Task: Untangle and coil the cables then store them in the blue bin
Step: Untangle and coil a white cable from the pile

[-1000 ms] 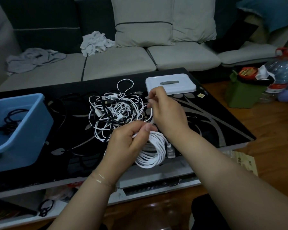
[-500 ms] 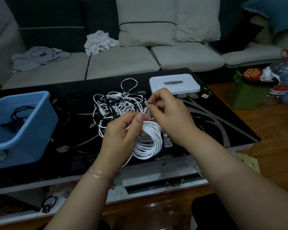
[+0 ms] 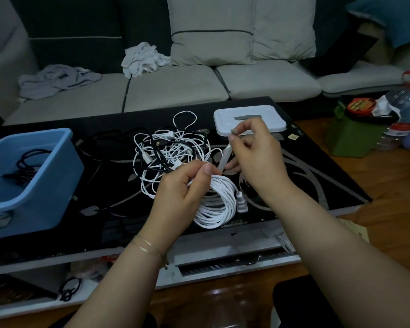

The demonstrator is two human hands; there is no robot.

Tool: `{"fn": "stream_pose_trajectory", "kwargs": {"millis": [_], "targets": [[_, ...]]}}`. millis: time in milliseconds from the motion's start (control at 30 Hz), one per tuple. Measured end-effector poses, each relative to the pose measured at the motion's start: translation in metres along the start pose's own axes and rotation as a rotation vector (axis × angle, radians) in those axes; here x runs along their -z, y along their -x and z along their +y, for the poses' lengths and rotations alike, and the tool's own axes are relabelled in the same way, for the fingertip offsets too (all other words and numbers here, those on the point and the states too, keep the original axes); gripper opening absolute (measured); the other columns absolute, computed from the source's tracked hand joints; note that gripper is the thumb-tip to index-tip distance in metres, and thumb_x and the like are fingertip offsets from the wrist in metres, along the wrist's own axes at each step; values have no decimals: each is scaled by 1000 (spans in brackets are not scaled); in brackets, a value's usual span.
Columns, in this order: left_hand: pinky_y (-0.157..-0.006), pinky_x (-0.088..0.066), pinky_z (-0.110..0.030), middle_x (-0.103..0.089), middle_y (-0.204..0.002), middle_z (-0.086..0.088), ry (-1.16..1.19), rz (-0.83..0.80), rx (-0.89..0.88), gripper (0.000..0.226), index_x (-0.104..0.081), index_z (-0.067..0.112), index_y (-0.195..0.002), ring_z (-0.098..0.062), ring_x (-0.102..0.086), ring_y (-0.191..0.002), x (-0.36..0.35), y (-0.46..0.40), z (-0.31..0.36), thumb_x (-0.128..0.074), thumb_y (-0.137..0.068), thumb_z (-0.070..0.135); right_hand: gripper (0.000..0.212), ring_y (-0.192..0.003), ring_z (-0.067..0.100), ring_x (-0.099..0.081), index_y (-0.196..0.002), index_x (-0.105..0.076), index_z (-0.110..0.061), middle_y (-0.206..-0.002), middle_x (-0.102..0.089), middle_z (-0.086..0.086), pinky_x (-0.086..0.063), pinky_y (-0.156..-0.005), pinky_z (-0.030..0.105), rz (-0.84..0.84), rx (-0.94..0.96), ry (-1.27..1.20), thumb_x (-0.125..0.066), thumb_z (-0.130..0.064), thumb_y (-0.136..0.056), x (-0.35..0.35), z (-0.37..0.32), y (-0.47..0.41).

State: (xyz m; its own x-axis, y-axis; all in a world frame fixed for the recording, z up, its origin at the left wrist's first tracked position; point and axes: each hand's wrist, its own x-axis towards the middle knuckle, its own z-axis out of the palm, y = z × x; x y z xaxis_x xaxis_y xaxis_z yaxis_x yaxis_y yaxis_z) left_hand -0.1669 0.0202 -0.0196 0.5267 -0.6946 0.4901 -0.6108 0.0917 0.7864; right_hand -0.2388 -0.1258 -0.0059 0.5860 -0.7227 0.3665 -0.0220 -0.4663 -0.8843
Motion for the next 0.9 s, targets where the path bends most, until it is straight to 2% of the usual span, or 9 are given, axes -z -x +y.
{"fn": "stream_pose_trajectory", "kwargs": {"millis": [134, 234, 301, 401, 501, 668, 768, 902], "targets": [[-56, -43, -25, -64, -71, -2, -8, -14, 1, 27, -68, 31, -87, -21, -57, -64, -2, 1, -2, -44, -95, 40, 13, -51, 17, -67, -88, -46, -27, -62, -65, 0, -57, -58, 49, 11, 5, 21, -55, -20, -95, 1, -2, 0], [-56, -44, -30, -64, -70, -3, -9, -8, -9, 25, -67, 35, -86, -23, -57, -63, -2, 1, -2, -43, -94, 41, 8, -51, 15, -66, -92, -48, -22, -64, -65, 0, -56, -59, 49, 36, 33, 50, -54, -20, -95, 3, -2, 0], [-54, -43, -25, -64, -70, 1, -17, -11, -14, 24, -66, 37, -86, -19, -57, -62, -2, 1, -1, -45, -94, 41, 6, -51, 13, -65, -94, -48, -20, -65, -65, -1, -55, -60, 48, 67, 60, 94, -53, -21, -96, 5, -2, -1], [-56, -36, -7, -62, -67, 22, -19, -25, -23, 20, -67, 32, -86, 1, -56, -60, -2, 1, 1, -50, -97, 31, 5, -52, 8, -64, -95, -46, -23, -70, -64, -4, -55, -60, 44, 92, 95, 157, -51, -23, -97, 8, -2, -1], [-60, -36, -4, -61, -68, 28, -13, -37, -25, 22, -68, 26, -87, 9, -56, -64, -2, 1, 2, -48, -97, 23, 5, -53, 9, -65, -95, -46, -23, -69, -64, -4, -53, -57, 43, 112, 140, 212, -50, -23, -98, 8, 0, -1], [-57, -41, -18, -62, -65, 10, -51, -30, -50, 26, -70, 27, -89, -5, -56, -62, -4, 2, -4, -47, -96, 36, 7, -58, 23, -65, -96, -45, -23, -65, -64, 0, -52, -56, 46, 124, 202, 254, -52, -24, -96, 0, 3, -2], [-66, -40, -12, -61, -75, 19, -171, -21, -157, 31, -71, 20, -91, 1, -58, -73, -5, 1, -8, -45, -97, 34, 11, -58, 25, -65, -93, -42, -29, -66, -66, 2, -53, -58, 46, 106, 178, 231, -52, -26, -95, -5, 2, 1], [-73, -45, -30, -68, -84, 7, -386, 2, -332, 41, -71, 13, -93, -10, -60, -81, -4, 0, -16, -39, -101, 37, 8, -53, 21, -65, -90, -46, -25, -62, -65, 2, -53, -58, 46, 64, 134, 159, -54, -23, -92, -7, -4, 5]]}}
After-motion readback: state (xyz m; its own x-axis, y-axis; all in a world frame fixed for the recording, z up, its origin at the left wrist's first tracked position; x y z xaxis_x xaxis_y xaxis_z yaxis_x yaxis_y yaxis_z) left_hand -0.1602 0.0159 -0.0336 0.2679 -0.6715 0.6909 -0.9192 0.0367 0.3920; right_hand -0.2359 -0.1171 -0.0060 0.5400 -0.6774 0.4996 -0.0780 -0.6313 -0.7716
